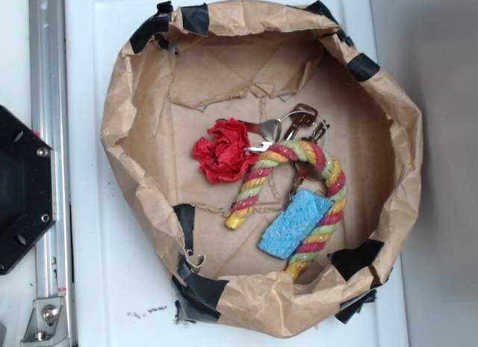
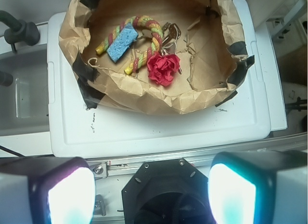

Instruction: Grab the multicolored rope.

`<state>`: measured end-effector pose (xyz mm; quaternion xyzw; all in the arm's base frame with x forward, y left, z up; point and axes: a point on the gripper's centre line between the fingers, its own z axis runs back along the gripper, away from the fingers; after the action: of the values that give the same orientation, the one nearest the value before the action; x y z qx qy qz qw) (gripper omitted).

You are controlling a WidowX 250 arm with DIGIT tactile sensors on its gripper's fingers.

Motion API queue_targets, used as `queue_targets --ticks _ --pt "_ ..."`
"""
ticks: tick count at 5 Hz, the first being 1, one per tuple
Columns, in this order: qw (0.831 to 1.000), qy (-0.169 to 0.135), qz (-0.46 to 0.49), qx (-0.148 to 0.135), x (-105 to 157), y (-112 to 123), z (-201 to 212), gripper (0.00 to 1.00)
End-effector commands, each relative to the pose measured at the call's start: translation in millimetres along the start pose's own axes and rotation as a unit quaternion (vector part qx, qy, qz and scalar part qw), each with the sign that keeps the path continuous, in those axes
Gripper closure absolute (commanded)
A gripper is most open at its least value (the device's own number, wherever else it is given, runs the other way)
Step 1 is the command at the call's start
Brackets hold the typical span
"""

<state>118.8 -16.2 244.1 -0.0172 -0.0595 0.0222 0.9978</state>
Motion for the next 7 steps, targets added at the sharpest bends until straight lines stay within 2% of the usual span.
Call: queue_targets --ticks 1,2,3,4,5,7 --pt "1.0 0.0 0.0 0.0 0.0 0.0 0.0 0.0" --pt "0.996 -0.017 -0.084 0.018 47.3 6.7 -28.1 0.0" --pt "0.991 -0.059 -0.113 0.039 95.1 1.6 -63.5 0.0" --pt "0.982 -0.048 -0.172 0.061 138.8 -0.1 -111.8 0.0" --pt "0.966 -0.023 -0.241 0.094 153.8 1.3 -161.8 0.0" --pt "0.964 0.007 -0.255 0.081 178.5 13.4 -200.2 0.0"
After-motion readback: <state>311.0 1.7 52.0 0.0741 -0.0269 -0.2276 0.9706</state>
